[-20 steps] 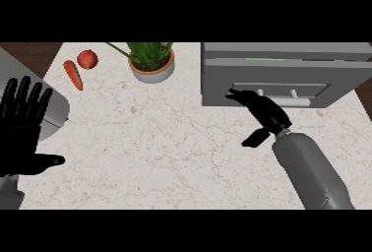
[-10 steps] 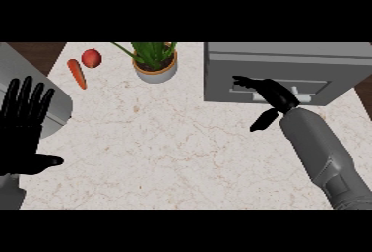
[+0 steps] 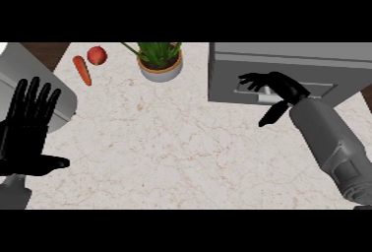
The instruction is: Pick up the cup, place it into the drawer and close the drawer
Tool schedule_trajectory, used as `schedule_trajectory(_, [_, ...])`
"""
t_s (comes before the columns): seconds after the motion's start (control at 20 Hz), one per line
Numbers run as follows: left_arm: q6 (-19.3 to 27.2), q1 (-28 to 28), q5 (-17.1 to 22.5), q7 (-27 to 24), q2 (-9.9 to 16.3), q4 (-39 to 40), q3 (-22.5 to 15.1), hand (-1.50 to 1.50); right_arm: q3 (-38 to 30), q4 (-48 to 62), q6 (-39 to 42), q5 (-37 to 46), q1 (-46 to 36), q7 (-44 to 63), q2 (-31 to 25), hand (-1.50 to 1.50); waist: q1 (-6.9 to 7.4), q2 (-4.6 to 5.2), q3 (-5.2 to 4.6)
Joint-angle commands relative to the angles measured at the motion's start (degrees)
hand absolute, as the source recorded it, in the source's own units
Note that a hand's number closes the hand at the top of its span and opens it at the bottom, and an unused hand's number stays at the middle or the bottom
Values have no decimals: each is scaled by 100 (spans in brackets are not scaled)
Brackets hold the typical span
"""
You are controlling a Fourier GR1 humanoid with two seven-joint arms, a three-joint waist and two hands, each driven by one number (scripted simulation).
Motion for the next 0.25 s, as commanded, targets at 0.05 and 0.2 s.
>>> schedule_trajectory(0.05, [-73,-26,-49,-14,-26,41,-4,-150,-260,516,-195,-27,-310,275,-448,-150,118,232,82])
schedule_trajectory(0.2, [17,-36,-256,-186,-145,68,-77,-150,-213,618,-131,37,-441,359,-386,-150,142,233,80])
